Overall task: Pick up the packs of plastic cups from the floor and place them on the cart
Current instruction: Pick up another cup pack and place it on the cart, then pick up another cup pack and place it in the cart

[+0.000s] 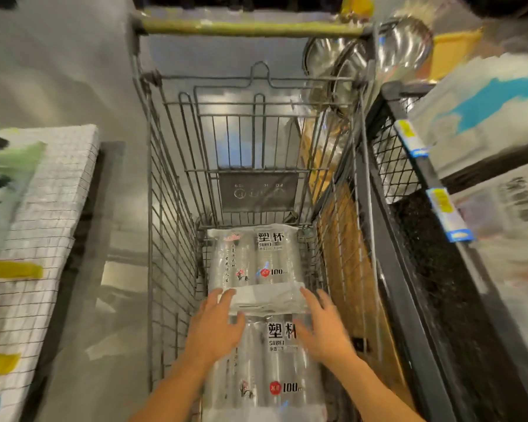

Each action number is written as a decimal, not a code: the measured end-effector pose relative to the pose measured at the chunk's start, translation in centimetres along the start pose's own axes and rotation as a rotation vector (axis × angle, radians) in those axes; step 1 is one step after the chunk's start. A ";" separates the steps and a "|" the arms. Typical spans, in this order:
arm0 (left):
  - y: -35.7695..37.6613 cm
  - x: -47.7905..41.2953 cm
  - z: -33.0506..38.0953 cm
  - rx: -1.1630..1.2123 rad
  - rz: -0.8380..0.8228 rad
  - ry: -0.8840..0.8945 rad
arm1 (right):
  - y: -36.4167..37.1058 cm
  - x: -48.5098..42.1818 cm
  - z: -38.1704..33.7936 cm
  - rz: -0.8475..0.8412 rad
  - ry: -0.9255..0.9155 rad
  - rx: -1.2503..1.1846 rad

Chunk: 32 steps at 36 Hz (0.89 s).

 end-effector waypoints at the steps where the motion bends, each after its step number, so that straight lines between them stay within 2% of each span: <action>1: -2.5 -0.1 1.9 -0.041 0.025 0.049 | -2.3 0.0 -1.7 0.037 -0.062 0.076; 9: -20.5 4.9 15.0 -0.314 0.143 0.233 | -20.5 5.9 -15.5 0.184 -0.282 0.497; 14: -28.2 10.7 22.2 -0.395 0.192 0.340 | -29.5 11.1 -19.8 0.232 -0.321 0.497; 17: -31.3 13.8 26.4 -0.387 0.215 0.416 | -34.1 14.9 -21.0 0.322 -0.321 0.503; 25: -33.6 19.5 36.7 -0.421 0.211 0.689 | -41.8 25.2 -19.1 0.511 -0.118 0.485; 32: -30.1 26.3 42.6 -0.500 0.115 0.962 | -42.1 36.7 -13.7 0.640 0.163 0.426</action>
Point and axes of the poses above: each hand's wrist, its own x-axis away from the middle knuckle, its own y-axis out of the palm, z = x × y, the point moved 10 cm from there along -x, towards the middle knuckle, and after that the axes turned 1 degree about z, right-handed, at the moved point
